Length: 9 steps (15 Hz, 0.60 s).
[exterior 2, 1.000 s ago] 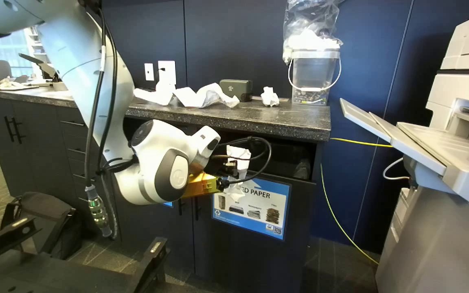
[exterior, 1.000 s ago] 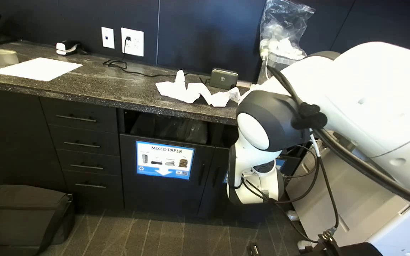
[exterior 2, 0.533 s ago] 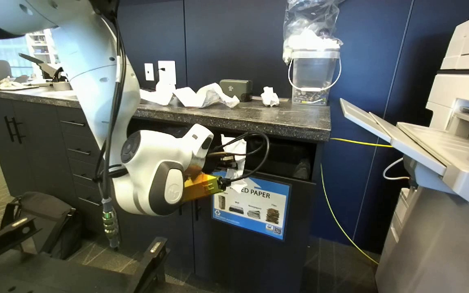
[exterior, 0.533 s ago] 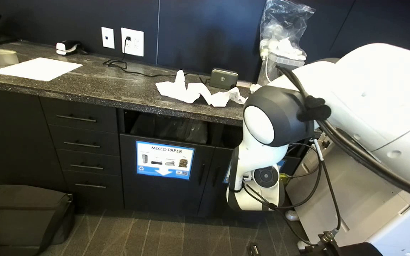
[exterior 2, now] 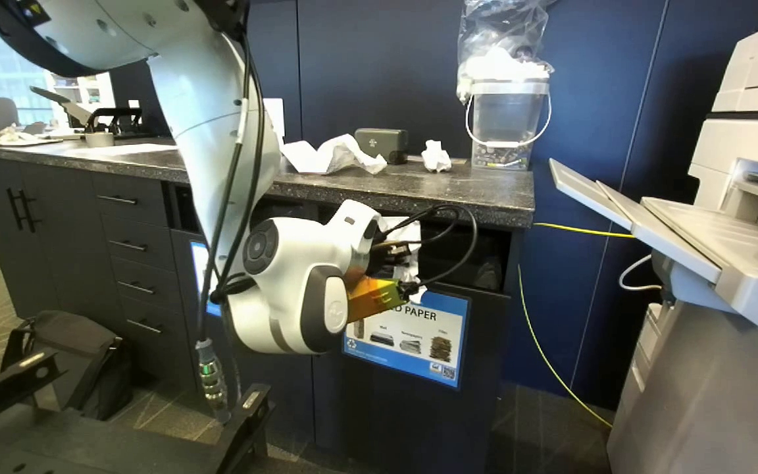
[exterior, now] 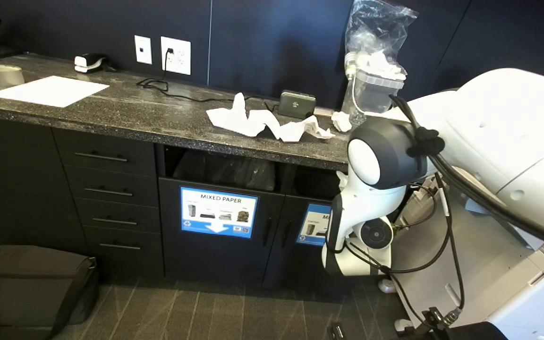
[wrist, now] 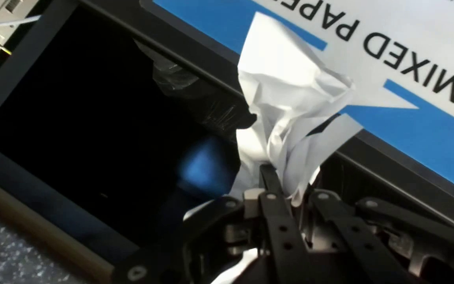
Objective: Put the tissues inside the rubbish bin.
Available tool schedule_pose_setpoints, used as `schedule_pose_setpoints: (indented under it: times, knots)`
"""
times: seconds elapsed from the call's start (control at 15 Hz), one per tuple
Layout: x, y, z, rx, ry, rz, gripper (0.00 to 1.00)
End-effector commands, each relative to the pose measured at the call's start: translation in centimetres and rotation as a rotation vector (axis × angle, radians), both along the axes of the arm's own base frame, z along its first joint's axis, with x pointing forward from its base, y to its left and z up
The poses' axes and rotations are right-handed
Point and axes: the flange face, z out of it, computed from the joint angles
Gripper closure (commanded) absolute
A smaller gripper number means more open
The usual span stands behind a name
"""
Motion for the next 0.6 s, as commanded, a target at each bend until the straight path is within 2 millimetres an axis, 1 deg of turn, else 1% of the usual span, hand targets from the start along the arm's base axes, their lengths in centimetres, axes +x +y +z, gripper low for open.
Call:
schedule_pose_setpoints:
  times: [0.0, 0.07, 0.13, 0.2, 0.27, 0.33, 0.4, 0.47, 0.53]
  knots:
    - [1.8, -4.0, 0.7, -0.034, -0.065, 0.083, 0.88]
    - [2.7, -4.8, 0.2, -0.037, -0.055, 0.113, 0.88]
    - [3.7, -5.6, 0.3, -0.035, -0.052, 0.133, 0.88]
    - [3.2, -6.9, 1.1, -0.040, -0.071, 0.150, 0.88]
    - [4.8, -7.1, 0.3, -0.041, -0.056, 0.174, 0.88]
    - [4.8, -8.2, 0.2, -0.048, -0.068, 0.180, 0.88]
    - [4.6, -9.0, 0.9, -0.040, -0.081, 0.207, 0.88]
    - [5.5, -9.3, 0.5, -0.026, -0.074, 0.232, 0.89]
    - [6.0, -10.0, 0.2, -0.034, -0.075, 0.242, 0.89]
